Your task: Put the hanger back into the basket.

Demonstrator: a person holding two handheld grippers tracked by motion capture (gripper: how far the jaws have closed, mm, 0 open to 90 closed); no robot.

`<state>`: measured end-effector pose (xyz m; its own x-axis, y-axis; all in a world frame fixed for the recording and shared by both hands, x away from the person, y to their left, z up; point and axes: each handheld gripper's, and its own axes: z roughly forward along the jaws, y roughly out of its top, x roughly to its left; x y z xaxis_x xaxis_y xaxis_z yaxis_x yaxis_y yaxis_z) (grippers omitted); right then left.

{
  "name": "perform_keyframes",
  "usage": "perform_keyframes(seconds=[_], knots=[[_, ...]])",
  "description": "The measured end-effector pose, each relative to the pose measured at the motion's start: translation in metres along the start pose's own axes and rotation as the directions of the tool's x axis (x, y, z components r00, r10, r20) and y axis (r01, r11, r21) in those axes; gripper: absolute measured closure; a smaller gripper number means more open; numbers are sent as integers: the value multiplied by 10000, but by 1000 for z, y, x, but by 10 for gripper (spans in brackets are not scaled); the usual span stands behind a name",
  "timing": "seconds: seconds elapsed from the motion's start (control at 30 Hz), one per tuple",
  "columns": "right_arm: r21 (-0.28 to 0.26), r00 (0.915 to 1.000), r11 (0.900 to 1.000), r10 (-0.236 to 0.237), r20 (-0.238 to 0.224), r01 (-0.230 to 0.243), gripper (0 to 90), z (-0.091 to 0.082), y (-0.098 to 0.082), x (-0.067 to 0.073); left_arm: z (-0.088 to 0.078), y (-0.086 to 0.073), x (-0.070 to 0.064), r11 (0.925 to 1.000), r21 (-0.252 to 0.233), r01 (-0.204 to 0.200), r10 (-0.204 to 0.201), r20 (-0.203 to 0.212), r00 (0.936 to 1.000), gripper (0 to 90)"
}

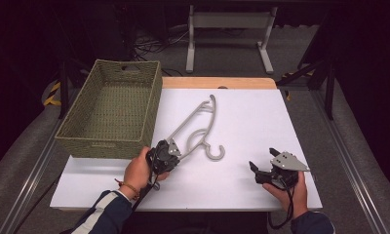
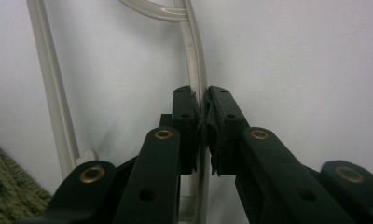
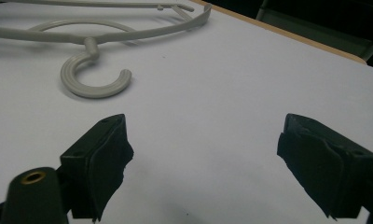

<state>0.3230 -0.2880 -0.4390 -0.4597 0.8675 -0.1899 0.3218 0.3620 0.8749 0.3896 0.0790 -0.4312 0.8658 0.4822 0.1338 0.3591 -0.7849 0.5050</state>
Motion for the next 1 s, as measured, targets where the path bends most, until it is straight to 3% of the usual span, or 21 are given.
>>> perform_keyframes(seconds=[0.1,0.4,0.63,0.87,1.0], knots=[[-1,10000,10000,-24,-6,24,156,0,0,0,7,2,2,9993,365,3,-10,187,9998,820],[76,10000,10000,-42,-67,42,156,2,-1,1,12,9,10,9983,590,-31,-13,735,9973,797],[202,9999,9998,-63,-130,66,155,4,-1,2,19,16,17,9978,400,526,-568,1114,9921,666],[359,9998,9994,-22,-220,30,156,6,-2,2,26,25,22,9955,485,820,-885,1518,9844,693],[506,9995,9987,-58,-311,74,155,8,-2,3,27,34,23,9930,1068,507,-660,1447,9873,727]])
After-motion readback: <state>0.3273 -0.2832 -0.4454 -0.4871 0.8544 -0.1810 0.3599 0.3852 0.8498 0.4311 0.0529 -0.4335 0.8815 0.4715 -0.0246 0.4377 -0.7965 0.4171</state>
